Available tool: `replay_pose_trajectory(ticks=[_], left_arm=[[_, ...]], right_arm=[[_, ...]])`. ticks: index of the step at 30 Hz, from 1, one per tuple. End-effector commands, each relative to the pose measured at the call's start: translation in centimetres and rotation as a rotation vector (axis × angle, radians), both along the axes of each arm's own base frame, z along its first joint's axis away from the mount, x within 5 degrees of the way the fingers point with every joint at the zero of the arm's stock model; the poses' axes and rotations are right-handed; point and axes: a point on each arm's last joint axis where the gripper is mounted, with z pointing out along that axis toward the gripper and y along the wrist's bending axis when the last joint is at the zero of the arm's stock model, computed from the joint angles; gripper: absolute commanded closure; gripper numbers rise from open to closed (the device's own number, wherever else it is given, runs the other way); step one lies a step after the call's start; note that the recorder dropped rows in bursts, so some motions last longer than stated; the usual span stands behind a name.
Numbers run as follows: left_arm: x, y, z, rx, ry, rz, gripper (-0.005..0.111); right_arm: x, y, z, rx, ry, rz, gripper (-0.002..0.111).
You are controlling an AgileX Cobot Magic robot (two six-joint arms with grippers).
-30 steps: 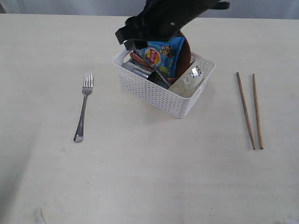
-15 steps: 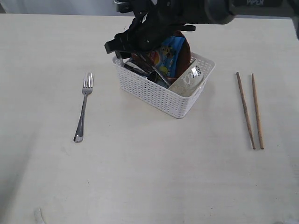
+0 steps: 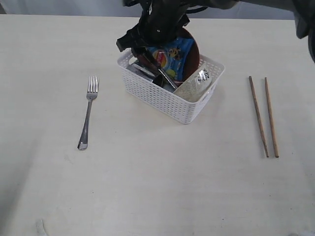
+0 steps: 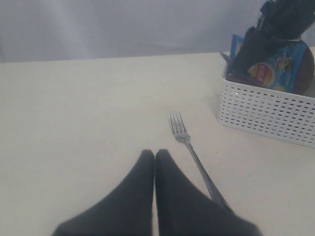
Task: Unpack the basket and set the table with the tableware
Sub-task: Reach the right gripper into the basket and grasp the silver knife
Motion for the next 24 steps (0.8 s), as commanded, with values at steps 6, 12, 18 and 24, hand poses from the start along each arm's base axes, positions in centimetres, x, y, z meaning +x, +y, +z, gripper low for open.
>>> replay_pose_trajectory(ticks=[6, 12, 18, 24], left_arm=[[0.0, 0.0, -0.1, 0.001, -0.002, -0.004, 0.107], [0.0, 0.0, -0.1, 0.001, -0.002, -0.004, 0.107], [0.0, 0.0, -0.1, 0.001, -0.002, -0.004, 0.107], [0.0, 0.0, -0.1, 0.001, -0.002, -0.004, 0.107]], right_arm=[[0.4, -0.6, -2.2, -0.083, 0.049, -0.015, 0.049], [0.7, -0.3, -4.1, -0.089, 0.058, -0.012, 0.069], [0.5, -0.2, -2.8, -0.08, 0.037, -0.001, 0.108], [-0.6, -0.9, 3.1, -0.03, -0.031, -0.004, 0.109]])
